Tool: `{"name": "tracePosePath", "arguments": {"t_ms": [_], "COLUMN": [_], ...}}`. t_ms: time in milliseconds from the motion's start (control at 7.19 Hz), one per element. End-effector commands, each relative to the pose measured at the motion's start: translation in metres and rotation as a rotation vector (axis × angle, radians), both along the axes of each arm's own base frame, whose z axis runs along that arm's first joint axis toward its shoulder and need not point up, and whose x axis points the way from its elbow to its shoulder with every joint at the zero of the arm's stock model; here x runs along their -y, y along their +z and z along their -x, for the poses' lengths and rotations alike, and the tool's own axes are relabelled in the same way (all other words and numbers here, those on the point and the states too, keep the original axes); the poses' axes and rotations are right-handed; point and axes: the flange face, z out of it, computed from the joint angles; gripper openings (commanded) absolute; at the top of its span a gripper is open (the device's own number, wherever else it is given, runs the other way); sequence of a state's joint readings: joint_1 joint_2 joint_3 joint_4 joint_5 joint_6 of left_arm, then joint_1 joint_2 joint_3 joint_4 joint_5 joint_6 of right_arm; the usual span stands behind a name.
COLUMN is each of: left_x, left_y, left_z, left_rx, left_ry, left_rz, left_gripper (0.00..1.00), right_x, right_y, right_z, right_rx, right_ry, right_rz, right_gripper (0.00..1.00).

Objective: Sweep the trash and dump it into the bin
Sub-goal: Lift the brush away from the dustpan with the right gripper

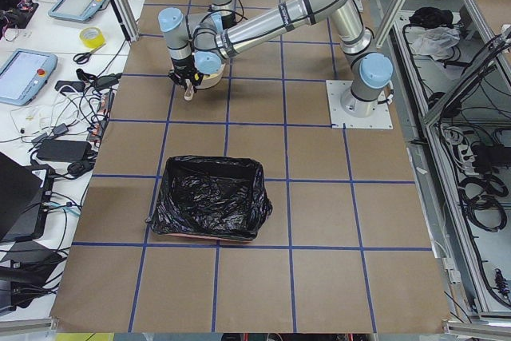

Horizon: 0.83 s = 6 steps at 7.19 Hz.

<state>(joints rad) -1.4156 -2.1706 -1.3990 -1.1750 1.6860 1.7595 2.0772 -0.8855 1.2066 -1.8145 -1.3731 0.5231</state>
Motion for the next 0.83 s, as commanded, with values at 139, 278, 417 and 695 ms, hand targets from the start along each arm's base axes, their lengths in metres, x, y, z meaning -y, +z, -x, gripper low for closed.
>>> {"name": "tracePosePath", "arguments": {"t_ms": [139, 278, 417, 695], "left_x": [0.001, 0.002, 0.005, 0.009], "left_y": [0.003, 0.007, 0.014, 0.051], "left_z": [-0.019, -0.038, -0.053, -0.087], "left_rx": [-0.047, -0.053, -0.098, -0.098], "left_ry": [0.033, 0.052, 0.079, 0.087], "left_rz": [0.013, 0.018, 0.033, 0.033], "left_gripper": [0.00, 0.00, 0.00, 0.00], "right_x": [0.020, 0.014, -0.003, -0.005], "right_y": [0.057, 0.083, 0.098, 0.090], "right_z": [0.109, 0.163, 0.217, 0.331], "right_rx": [-0.096, -0.086, -0.073, -0.111], "right_ry": [-0.067, -0.059, -0.043, -0.039], "right_rz": [-0.038, -0.020, -0.011, -0.017], "right_gripper": [0.00, 0.00, 0.00, 0.00]}}
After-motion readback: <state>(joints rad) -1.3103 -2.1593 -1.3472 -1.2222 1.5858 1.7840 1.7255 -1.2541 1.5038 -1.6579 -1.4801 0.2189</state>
